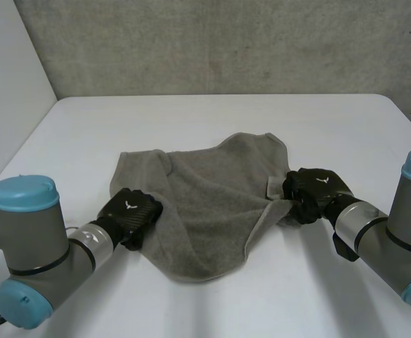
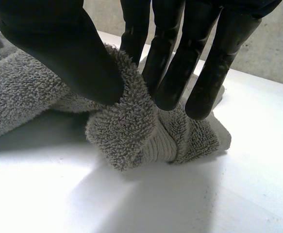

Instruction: Fold the towel.

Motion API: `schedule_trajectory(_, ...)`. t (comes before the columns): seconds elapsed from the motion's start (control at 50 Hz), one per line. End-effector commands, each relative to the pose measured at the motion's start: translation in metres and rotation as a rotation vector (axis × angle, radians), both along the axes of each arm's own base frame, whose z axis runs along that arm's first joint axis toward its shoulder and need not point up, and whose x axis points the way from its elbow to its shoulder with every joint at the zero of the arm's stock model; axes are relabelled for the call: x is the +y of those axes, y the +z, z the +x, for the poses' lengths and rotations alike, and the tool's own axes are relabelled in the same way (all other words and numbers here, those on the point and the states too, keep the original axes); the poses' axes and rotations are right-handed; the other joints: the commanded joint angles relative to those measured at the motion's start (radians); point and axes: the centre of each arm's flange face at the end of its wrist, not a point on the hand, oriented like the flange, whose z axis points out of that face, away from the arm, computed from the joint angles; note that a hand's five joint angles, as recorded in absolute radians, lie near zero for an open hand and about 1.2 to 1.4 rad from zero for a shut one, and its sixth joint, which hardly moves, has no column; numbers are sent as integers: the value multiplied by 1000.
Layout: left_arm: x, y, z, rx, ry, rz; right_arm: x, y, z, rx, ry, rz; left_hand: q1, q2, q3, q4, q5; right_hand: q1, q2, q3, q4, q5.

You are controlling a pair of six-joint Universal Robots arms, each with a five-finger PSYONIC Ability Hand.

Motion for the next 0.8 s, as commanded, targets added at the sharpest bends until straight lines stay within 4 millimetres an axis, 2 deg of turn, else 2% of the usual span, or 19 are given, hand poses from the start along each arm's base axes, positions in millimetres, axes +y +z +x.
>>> schedule_trajectory(0.02,-1,0,0,-8,-4,-11,0,0,0,0,0,0,97,101,102,102,103,441,223,211,205,242)
schedule_trajectory(0.04,-1,0,0,-8,-4,-13,0,0,0,0,0,0,138,142,143,143,144,441,223,211,205,242)
schedule_trajectory(0.06,-2,1,0,-5,-4,-20,0,0,0,0,0,0,286,291,292,292,292,441,223,211,205,242)
schedule_trajectory(0.08,-2,1,0,-5,-4,-20,0,0,0,0,0,0,288,292,293,293,294,441,223,211,205,242)
schedule_trajectory(0.1,-3,1,-1,-2,-3,-27,0,0,0,0,0,0,433,438,438,438,439,441,223,211,205,242)
schedule_trajectory(0.12,-3,1,-1,-2,-3,-27,0,0,0,0,0,0,435,439,440,440,441,441,223,211,205,242)
schedule_trajectory(0.16,-5,1,-1,1,-3,-37,0,-1,0,1,0,2,720,725,726,726,727,441,223,211,205,242)
schedule_trajectory(0.2,-5,0,-1,2,-2,-41,0,-1,0,1,0,2,771,776,777,777,777,441,223,211,205,242)
schedule_trajectory(0.34,-9,-1,0,1,9,-40,-3,1,-1,-2,-5,-6,772,776,777,777,778,441,223,211,205,242)
schedule_trajectory(0.44,-17,9,7,14,38,-58,-5,5,-2,-7,-8,-19,772,776,777,777,778,441,223,211,205,242)
schedule_trajectory(0.48,-21,30,16,33,72,-96,-6,8,-2,-8,-9,-23,772,776,777,777,778,441,223,211,205,242)
schedule_trajectory(0.5,-21,31,16,34,72,-96,-6,8,-2,-8,-9,-23,772,776,777,777,778,441,223,211,205,242)
schedule_trajectory(0.54,-14,46,20,44,78,-107,-7,9,-2,-9,-10,-22,772,776,777,777,778,441,223,211,205,242)
schedule_trajectory(0.58,-11,52,22,46,81,-109,-7,10,-2,-9,-11,-22,772,776,777,777,778,441,223,211,205,242)
schedule_trajectory(0.6,-9,55,23,44,82,-109,-6,10,-2,-10,-11,-21,502,506,507,507,508,441,223,211,205,242)
schedule_trajectory(0.62,-9,55,23,44,82,-109,-6,10,-2,-10,-11,-21,499,504,504,504,505,441,223,211,205,242)
schedule_trajectory(0.64,-7,56,24,43,84,-107,-6,10,-2,-10,-11,-21,-114,-110,-109,-109,-108,441,223,211,205,242)
schedule_trajectory(0.74,1,46,28,26,88,-68,-6,9,-2,-9,-7,-21,-173,-169,-168,-168,-167,441,223,211,205,242)
schedule_trajectory(0.8,2,34,35,9,101,-25,-5,9,0,-11,0,-20,-86,-81,-80,-80,-80,441,223,211,205,242)
